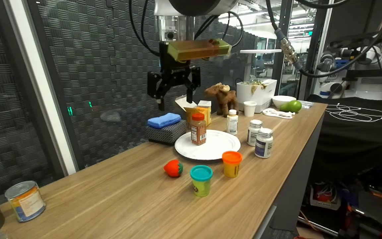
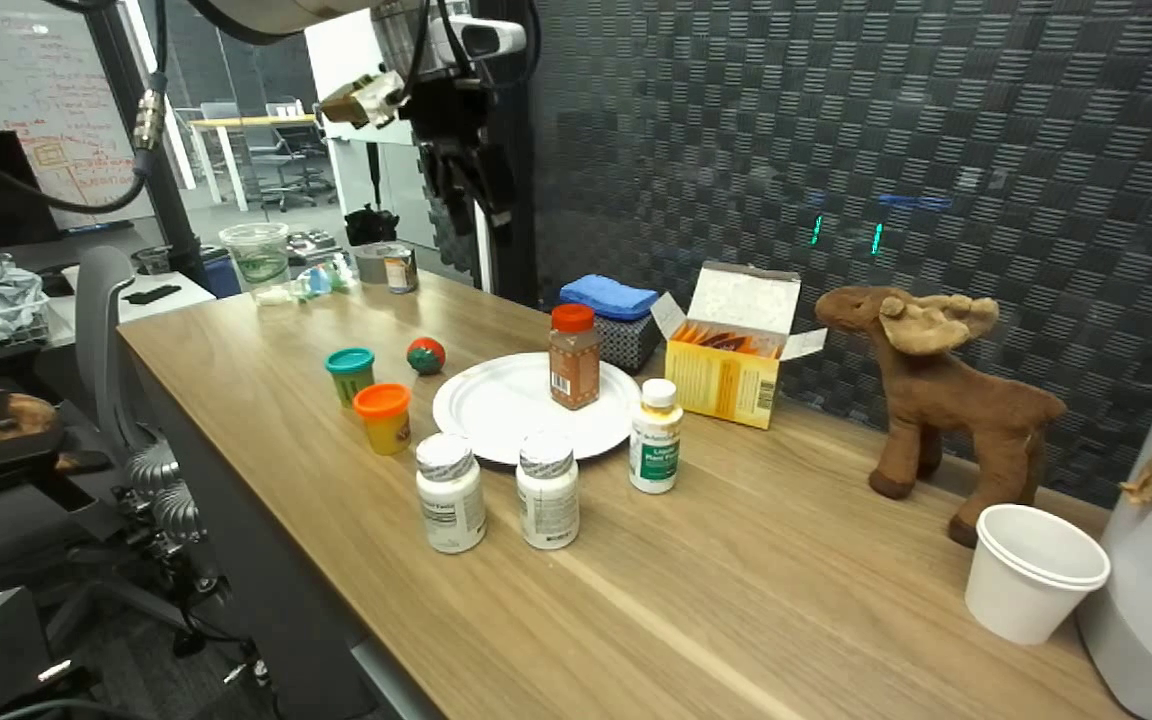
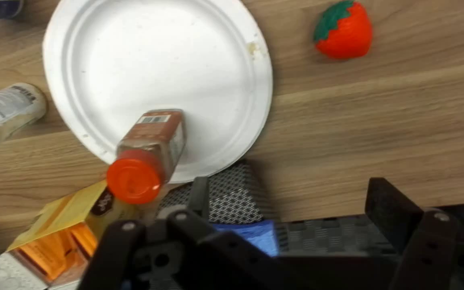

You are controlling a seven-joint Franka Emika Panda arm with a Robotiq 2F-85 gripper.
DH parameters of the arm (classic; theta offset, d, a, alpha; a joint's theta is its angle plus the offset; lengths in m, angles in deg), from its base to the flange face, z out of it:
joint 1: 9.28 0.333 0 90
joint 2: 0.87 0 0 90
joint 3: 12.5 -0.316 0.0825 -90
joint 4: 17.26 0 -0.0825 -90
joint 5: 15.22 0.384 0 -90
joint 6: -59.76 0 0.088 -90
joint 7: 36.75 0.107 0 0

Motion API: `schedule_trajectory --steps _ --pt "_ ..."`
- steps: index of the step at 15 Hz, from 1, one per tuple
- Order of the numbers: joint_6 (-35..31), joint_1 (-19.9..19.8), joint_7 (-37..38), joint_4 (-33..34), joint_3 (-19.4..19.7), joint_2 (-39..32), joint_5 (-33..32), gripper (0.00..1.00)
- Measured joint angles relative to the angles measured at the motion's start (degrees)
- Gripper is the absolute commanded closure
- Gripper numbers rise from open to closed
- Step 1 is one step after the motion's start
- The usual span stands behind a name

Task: Place the containers and orange toy on the white plate

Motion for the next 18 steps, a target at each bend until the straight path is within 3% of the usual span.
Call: schedule_trajectory --steps 5,13,15,16,18 --pt "-3.4 2.8 -0.4 -1.3 -1.9 -5.4 -1.3 0.0" --pt "-4.3 3.2 -7.0 -1.3 -2.3 -11.7 -1.0 0.0" --pt "-4.2 3.2 -7.6 -1.3 -2.4 -11.6 -1.0 0.17" --pt "-4.2 3.2 -7.9 -1.3 -2.4 -11.6 -1.0 0.34" --pt "-3.8 3.2 -8.5 -1.4 -2.4 -11.6 -1.0 0.49"
